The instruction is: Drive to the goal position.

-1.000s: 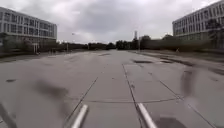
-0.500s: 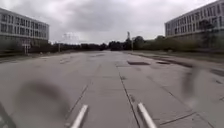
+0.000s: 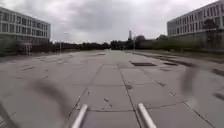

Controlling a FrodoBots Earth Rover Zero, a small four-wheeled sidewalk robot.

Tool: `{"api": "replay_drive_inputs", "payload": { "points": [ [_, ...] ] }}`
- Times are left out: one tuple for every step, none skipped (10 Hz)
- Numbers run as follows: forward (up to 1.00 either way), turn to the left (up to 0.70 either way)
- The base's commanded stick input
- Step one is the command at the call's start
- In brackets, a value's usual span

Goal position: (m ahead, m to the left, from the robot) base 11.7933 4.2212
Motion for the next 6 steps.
{"api": "replay_drive_inputs", "payload": {
  "points": [
    [1.00, 0.00],
    [1.00, 0.00],
    [1.00, 0.00],
    [1.00, 0.00],
    [1.00, 0.00],
    [1.00, 0.00]
  ]
}}
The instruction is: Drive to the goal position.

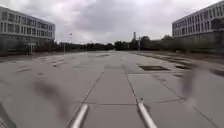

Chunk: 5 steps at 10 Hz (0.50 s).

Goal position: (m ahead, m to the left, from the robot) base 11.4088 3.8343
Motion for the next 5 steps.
{"api": "replay_drive_inputs", "payload": {
  "points": [
    [1.00, 0.00],
    [1.00, 0.00],
    [1.00, 0.00],
    [1.00, 0.00],
    [1.00, 0.00]
  ]
}}
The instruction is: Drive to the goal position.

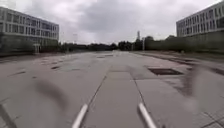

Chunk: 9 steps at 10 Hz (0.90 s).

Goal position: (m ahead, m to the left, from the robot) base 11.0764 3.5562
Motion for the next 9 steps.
{"api": "replay_drive_inputs", "payload": {
  "points": [
    [1.00, 0.00],
    [1.00, 0.00],
    [1.00, -0.06],
    [1.00, -0.20],
    [1.00, -0.27],
    [1.00, -0.27],
    [1.00, -0.27],
    [1.00, -0.27],
    [1.00, -0.27]
  ]
}}
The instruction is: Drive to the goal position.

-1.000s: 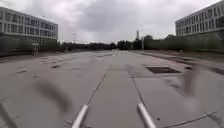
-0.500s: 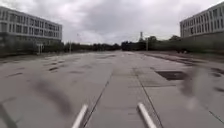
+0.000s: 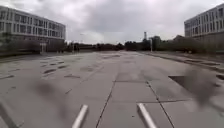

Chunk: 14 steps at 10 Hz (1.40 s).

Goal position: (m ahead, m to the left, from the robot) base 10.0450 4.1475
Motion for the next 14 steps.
{"api": "replay_drive_inputs", "payload": {
  "points": [
    [1.00, -0.27],
    [1.00, -0.27],
    [1.00, -0.27],
    [1.00, -0.27],
    [1.00, -0.27],
    [1.00, -0.27],
    [1.00, -0.27],
    [1.00, -0.27],
    [1.00, -0.27],
    [1.00, -0.12],
    [1.00, 0.00],
    [1.00, 0.00],
    [1.00, 0.00],
    [1.00, 0.00]
  ]
}}
